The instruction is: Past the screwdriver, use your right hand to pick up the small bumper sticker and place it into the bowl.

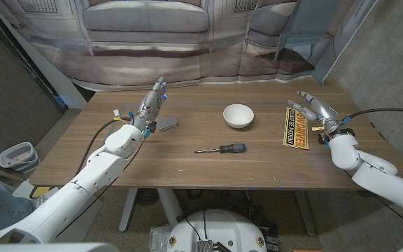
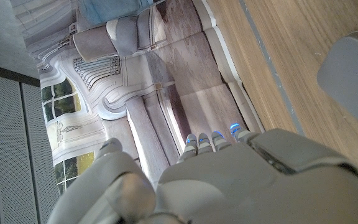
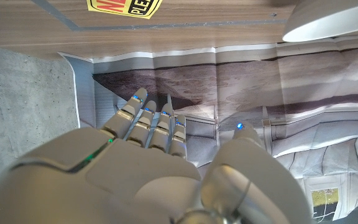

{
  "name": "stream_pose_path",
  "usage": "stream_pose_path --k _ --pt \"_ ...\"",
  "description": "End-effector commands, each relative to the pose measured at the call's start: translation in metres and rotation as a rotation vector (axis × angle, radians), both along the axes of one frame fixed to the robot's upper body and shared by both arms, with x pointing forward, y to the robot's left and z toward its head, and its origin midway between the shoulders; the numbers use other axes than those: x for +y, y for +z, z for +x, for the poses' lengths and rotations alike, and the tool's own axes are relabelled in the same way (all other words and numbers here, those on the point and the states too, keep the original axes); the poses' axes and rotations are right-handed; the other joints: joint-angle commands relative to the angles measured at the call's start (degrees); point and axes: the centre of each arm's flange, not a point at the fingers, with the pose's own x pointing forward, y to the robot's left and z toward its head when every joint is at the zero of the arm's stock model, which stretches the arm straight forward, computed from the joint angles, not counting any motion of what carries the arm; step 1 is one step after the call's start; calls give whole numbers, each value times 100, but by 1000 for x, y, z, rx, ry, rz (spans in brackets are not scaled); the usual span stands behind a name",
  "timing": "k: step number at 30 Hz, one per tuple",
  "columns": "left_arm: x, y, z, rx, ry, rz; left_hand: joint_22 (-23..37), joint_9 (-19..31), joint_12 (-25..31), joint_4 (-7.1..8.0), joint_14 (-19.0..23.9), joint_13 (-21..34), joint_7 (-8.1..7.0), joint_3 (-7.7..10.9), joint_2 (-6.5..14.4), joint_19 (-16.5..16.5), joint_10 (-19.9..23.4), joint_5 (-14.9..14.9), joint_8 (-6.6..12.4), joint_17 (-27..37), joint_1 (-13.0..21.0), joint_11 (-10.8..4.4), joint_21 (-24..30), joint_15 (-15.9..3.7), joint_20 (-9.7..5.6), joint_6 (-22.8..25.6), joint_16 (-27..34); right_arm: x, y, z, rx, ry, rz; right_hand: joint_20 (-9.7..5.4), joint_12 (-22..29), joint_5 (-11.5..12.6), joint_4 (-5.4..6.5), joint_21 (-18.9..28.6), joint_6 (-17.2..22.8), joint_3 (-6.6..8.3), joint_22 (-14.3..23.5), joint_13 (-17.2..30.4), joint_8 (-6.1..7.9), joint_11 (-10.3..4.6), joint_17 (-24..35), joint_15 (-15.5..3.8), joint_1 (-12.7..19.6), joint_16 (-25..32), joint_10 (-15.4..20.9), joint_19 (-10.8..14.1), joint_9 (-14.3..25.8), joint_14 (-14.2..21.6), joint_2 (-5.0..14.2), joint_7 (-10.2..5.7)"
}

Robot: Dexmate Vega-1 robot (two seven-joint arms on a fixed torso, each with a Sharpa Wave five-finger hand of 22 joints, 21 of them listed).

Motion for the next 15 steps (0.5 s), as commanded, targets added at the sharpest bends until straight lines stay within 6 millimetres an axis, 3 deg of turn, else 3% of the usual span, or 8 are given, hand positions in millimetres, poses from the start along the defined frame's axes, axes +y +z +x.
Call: stream_pose_path --k 1,6,15 --pt "1 -1 -3 -5 3 -8 23 9 -8 21 -50 10 -4 -29 -1 -93 26 42 -12 22 53 5 -18 -5 -281 31 -9 0 4 2 30 -41 -81 -176 -35 33 -57 -12 -8 19 17 13 -16 -71 16 -53 94 -13 9 77 10 61 7 -114" --pt "-1 0 -4 -9 4 -4 23 9 -9 22 -50 10 -7 -35 1 -96 25 42 -12 22 55 2 -20 -8 -279 33 -9 0 6 3 43 -59 -128 -168 -44 46 -87 -19 -57 18 15 14 -23 -105 15 -41 131 -17 -14 90 11 67 -14 -182" --pt "-1 1 -6 -10 7 -1 24 9 -12 23 -55 10 -8 -45 5 -105 19 43 -14 22 58 -12 -23 -11 -267 32 -11 0 6 5 82 -89 -184 -138 -92 70 -170 -58 -159 82 11 15 -30 -78 12 -22 291 -44 -152 48 13 14 35 -157"
